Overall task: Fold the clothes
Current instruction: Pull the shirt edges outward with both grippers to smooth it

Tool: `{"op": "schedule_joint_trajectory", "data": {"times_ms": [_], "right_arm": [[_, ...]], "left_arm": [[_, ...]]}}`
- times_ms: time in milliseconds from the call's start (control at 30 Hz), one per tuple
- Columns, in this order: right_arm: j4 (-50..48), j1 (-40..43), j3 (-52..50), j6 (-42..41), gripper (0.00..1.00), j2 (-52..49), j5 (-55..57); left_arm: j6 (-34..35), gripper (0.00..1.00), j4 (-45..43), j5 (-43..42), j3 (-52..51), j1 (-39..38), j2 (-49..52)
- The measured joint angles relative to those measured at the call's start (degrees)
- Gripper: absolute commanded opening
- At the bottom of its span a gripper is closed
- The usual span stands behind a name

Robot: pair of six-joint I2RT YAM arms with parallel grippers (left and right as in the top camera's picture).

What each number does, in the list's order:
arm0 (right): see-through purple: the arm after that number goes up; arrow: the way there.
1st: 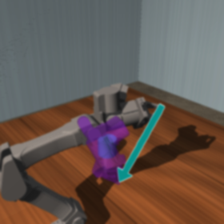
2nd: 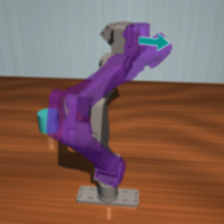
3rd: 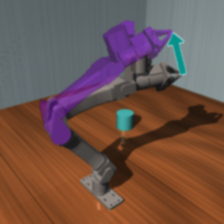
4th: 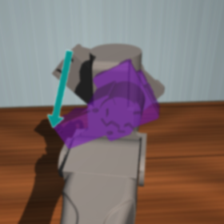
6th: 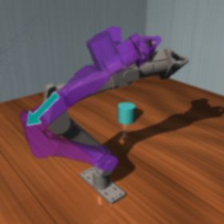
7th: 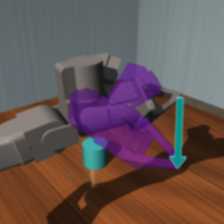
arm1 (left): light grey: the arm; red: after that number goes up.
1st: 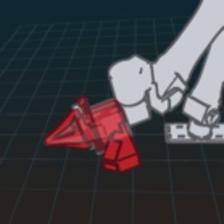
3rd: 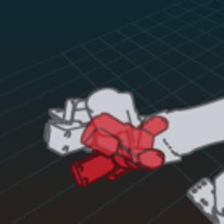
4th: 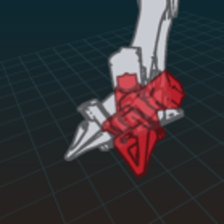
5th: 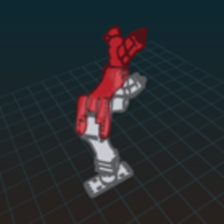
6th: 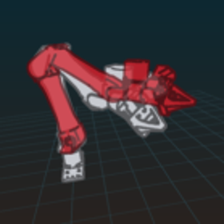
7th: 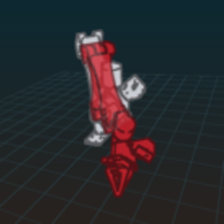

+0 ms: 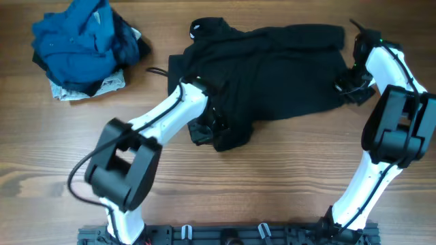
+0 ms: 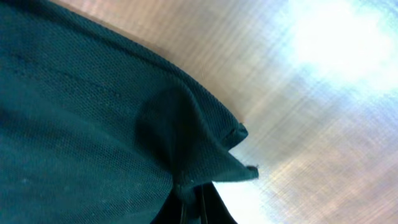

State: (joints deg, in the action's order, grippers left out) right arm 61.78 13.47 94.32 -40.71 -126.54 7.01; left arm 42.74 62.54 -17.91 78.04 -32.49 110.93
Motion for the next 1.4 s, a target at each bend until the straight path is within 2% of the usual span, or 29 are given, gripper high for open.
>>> {"op": "schedule_joint_trajectory", "data": {"times_ms": [200,333,367,433,467,500,533,567,800,1000,1067,1267,1300,1400], "right_arm": [[7.7,1.5,0.0,-3.4,0.04,3.3,2.3],[12.0,1.6,0.0,-4.5,0.04,10.7,3.6],[13.4,1.6,0.0,-4.5,0.05,12.8,3.7],[14.7,1.6,0.0,-4.5,0.06,15.5,4.2],[14.8,1.6,0.0,-4.5,0.06,16.7,4.6],[14.6,1.6,0.0,-4.5,0.07,17.0,4.9],[14.4,1.6,0.0,-4.5,0.07,17.0,5.0],[14.0,1.6,0.0,-4.4,0.08,16.9,5.1],[13.6,1.6,0.0,-3.6,0.08,16.9,5.3],[13.2,1.6,0.0,-3.0,0.08,16.9,5.4],[13.1,1.6,0.0,-3.0,0.08,16.9,5.5],[12.7,1.6,-0.1,-2.4,0.08,16.9,5.5],[12.7,1.6,-0.1,-2.3,0.08,16.9,5.5],[12.7,1.6,-0.1,-1.7,0.08,16.9,5.5]], "left_arm": [[0.0,0.04,7.0,0.0,0.0,0.3,-3.0],[0.0,0.04,10.7,0.3,0.0,0.3,-3.3],[0.0,0.06,12.0,0.5,0.0,0.3,-3.7],[0.0,0.18,13.9,1.4,0.0,0.3,-4.8],[-0.1,0.21,14.5,2.3,0.0,0.3,-5.4],[0.1,0.56,14.6,3.3,0.0,0.3,-5.8],[0.0,0.84,14.3,3.8,0.0,0.3,-5.9],[-0.2,0.89,13.7,4.3,0.0,0.3,-5.9],[-0.2,0.89,12.7,4.9,-0.3,0.1,-5.9],[-0.2,0.87,2.7,1.3,-9.8,-4.7,-6.2],[-1.1,0.85,-0.4,0.4,-12.9,-5.7,-6.1],[-8.0,0.83,-2.2,2.0,-13.8,-6.1,-6.2],[-9.8,0.75,-3.4,2.6,-13.8,-6.1,-6.2],[-12.9,0.63,-5.2,3.3,-13.9,-6.1,-6.2]]}}
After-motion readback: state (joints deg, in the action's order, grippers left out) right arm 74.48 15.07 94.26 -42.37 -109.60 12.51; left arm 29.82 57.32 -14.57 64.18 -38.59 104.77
